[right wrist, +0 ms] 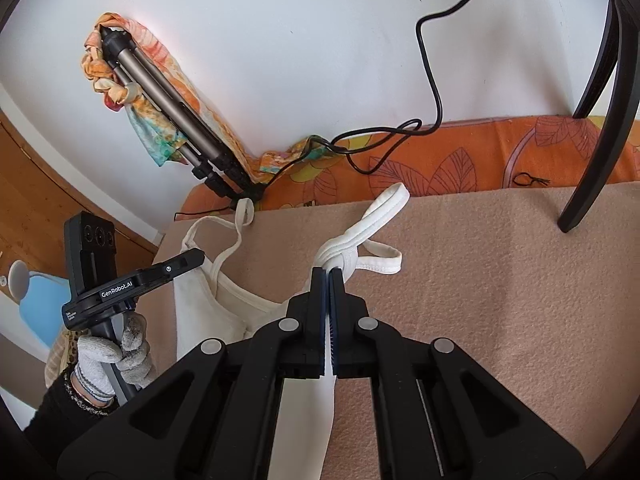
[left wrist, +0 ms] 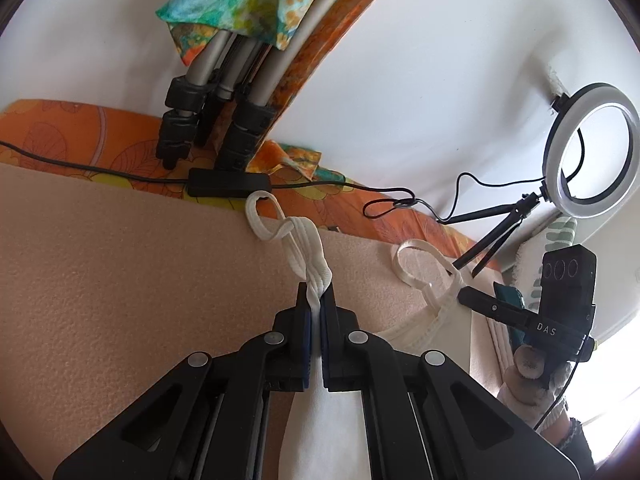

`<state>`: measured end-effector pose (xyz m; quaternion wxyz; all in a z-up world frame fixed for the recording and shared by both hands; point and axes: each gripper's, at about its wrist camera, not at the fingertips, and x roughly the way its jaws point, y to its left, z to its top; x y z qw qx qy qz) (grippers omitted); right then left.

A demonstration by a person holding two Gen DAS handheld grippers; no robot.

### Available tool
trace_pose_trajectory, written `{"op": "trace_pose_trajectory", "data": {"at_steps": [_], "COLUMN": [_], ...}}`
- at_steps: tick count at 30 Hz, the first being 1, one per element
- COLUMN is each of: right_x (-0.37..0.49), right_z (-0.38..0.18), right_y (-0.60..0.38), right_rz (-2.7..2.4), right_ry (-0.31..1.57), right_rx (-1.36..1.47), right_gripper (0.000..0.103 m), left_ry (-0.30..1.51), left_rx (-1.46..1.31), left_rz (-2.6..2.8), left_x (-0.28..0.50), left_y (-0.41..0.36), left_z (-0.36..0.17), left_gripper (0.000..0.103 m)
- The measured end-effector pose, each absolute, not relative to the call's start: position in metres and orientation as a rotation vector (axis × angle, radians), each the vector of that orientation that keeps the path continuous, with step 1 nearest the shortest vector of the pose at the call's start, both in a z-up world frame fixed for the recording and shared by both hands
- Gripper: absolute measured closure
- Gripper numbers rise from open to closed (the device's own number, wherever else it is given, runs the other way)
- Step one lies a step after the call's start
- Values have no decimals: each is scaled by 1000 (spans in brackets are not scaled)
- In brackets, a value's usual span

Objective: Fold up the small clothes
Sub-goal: 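Lift the straps with both tools and fold them over the camisole body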

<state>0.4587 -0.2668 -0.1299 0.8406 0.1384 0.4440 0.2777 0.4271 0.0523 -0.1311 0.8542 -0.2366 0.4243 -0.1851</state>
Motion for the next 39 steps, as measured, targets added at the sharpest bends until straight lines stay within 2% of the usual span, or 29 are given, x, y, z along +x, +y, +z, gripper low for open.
{"op": "trace_pose_trajectory", "data": {"at_steps": [11, 23, 31, 39], "right_x": [404, 289, 200, 171], "right_z": [-82, -42, -81, -125], "right_y": [-273, -270, -268, -275], "right_rz": [634, 653, 641, 568], "right_ry": [847, 801, 859, 933], "right_rx": [274, 215, 152, 157], "right_gripper": [101, 101, 101, 101], "left_ry": [820, 771, 844, 943], "left_rx": [-463, -398, -361, -391], "left_rz": [-453, -494, -487, -431], "left_x": [380, 281, 202, 171], "left_y": [46, 45, 42, 48], "left_z": [-87, -46, -81, -125], "left_gripper": [101, 101, 101, 101]}}
